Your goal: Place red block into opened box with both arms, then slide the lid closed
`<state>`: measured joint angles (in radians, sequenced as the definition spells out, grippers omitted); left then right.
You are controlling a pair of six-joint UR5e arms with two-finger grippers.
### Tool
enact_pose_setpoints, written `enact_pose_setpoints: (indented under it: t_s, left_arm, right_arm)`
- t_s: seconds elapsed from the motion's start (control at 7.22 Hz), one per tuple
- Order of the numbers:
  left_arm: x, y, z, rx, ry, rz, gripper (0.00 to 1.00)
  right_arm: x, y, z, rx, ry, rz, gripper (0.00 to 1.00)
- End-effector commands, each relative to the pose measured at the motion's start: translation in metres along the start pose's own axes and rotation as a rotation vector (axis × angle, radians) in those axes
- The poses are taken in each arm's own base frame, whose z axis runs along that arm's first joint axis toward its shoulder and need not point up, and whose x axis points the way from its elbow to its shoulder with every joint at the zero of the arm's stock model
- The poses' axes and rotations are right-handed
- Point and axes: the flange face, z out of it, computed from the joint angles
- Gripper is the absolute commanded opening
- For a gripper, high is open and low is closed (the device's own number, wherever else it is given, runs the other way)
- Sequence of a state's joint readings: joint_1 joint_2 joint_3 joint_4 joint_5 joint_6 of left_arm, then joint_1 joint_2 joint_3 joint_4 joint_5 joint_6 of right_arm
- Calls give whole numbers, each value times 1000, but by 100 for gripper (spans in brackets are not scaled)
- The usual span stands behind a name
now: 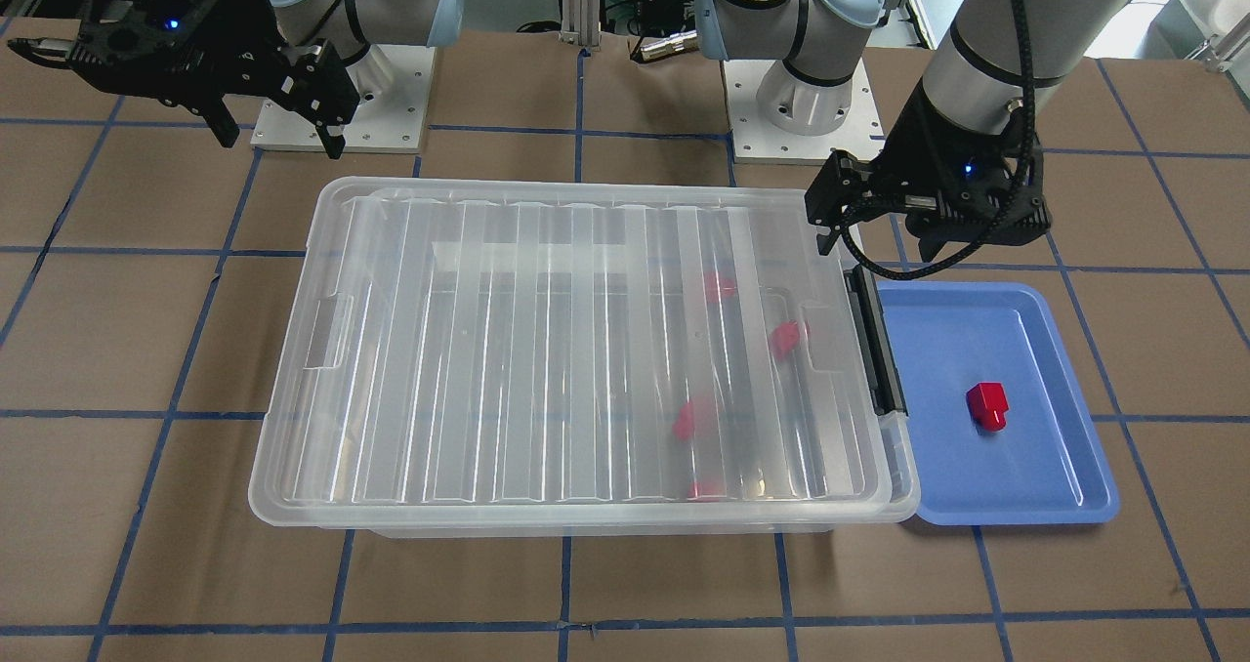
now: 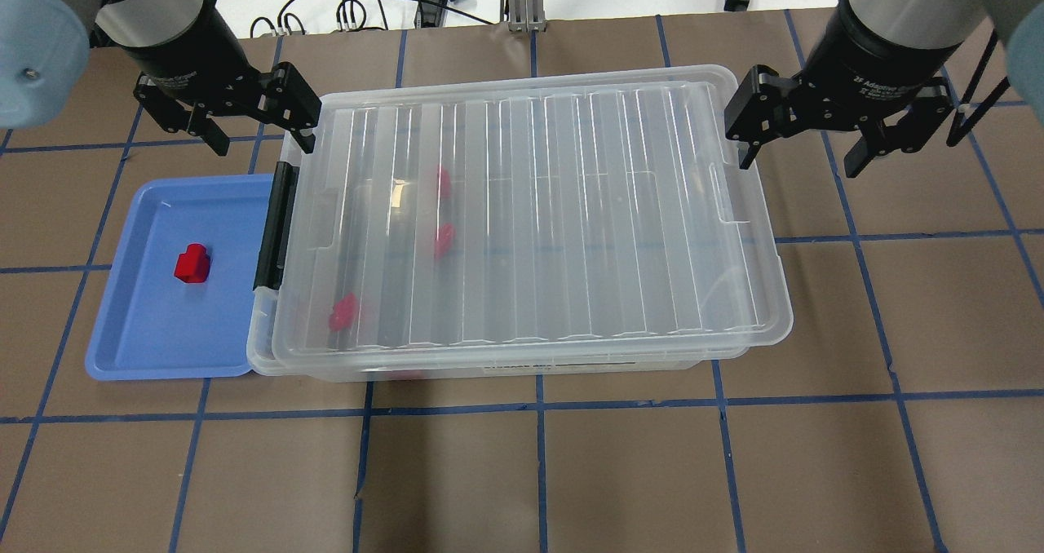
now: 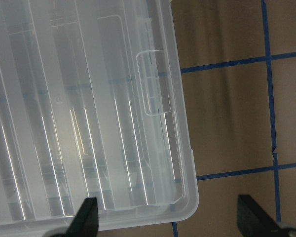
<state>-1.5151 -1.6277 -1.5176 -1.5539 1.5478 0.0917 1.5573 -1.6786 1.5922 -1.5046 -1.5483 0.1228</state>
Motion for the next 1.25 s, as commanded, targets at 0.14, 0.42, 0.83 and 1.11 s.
enact_pose_setpoints:
  t_s: [0.14, 0.42, 0.83, 1.11]
  left_arm:
    - [1, 8, -35, 70, -2, -2, 100]
    - [-20, 10, -28, -6, -4, -47, 100]
    - [-202, -12, 44, -143, 46, -347, 100]
    - [-293, -26, 127, -162, 74, -410, 100]
  right_arm:
    - [4, -5, 9, -6, 5, -6, 100]
    - [11, -39, 49, -76, 17, 17, 100]
    - [27, -69, 94, -124, 23, 47, 100]
    - [39, -77, 134, -138, 20, 64, 100]
